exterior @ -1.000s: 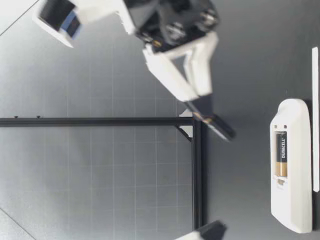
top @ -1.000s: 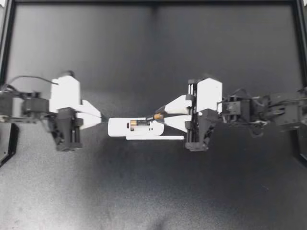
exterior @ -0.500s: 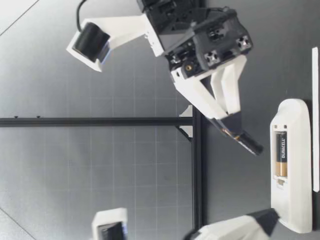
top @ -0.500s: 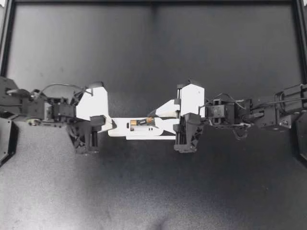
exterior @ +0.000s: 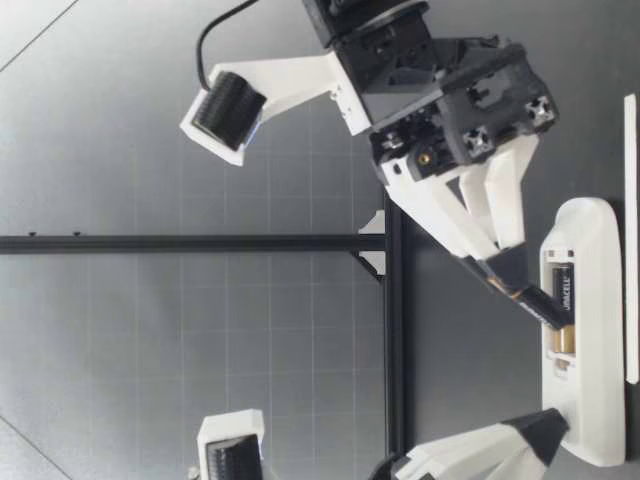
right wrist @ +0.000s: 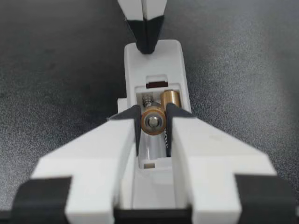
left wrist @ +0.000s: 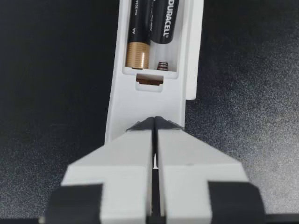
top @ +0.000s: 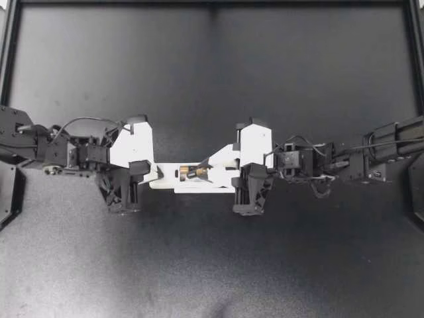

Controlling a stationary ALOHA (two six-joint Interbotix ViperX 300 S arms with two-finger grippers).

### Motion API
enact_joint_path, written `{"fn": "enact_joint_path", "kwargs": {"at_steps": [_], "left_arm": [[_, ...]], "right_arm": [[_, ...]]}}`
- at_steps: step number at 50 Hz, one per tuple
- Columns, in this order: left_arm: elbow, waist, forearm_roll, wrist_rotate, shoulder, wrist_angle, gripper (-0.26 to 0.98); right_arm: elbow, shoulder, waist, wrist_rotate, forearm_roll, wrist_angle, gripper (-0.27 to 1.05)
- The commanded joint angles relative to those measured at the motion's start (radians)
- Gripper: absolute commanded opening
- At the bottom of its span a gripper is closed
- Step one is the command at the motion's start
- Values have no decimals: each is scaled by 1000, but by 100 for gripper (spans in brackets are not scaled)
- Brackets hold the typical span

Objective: Place the battery into the slot of the remote controller.

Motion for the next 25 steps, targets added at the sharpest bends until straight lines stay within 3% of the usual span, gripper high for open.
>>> {"fn": "enact_joint_path", "kwargs": {"at_steps": [1, 25], "left_arm": [[-9, 3, 2, -2, -6, 2, -16], [-12, 3, 2, -3, -8, 5, -16]], "right_arm": [[-17, -17, 6, 0, 0, -12, 5], [-51, 21, 14, 0, -2, 44, 5]]}}
